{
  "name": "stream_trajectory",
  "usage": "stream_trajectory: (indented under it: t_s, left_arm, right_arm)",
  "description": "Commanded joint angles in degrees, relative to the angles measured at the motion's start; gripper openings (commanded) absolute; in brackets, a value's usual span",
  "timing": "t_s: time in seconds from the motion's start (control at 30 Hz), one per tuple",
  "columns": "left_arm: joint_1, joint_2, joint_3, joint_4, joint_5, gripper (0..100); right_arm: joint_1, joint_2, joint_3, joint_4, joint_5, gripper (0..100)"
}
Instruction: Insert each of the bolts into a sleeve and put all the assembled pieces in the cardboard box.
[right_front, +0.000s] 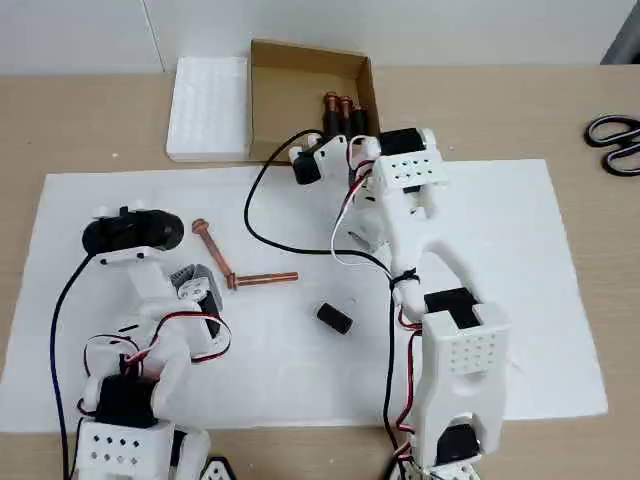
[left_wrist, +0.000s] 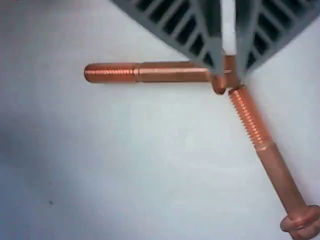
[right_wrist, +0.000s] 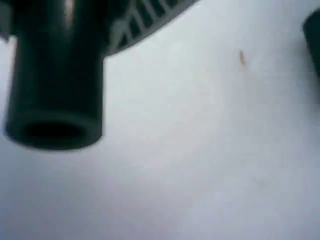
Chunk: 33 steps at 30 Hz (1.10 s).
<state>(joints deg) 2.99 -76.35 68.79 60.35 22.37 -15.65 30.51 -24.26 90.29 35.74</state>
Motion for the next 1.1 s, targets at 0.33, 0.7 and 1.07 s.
stream_trajectory:
  t_s: [0.33,0.7,1.07]
  left_arm:
    - [0.3,0.1,0.4,-0.1,-0.5,1]
    - [0.3,0.0,0.2,-0.1,-0.4,1]
    - [0.3,0.0,0.3,0.1,-0.4,1]
  right_arm:
    - [-1.1,-2.8,-2.8,1.1,-18.9,0.4]
    - [-1.1,7.0,-1.8,0.0,-19.6,0.7]
    - [-1.6,10.9,-2.5,0.4,-15.6,17.9]
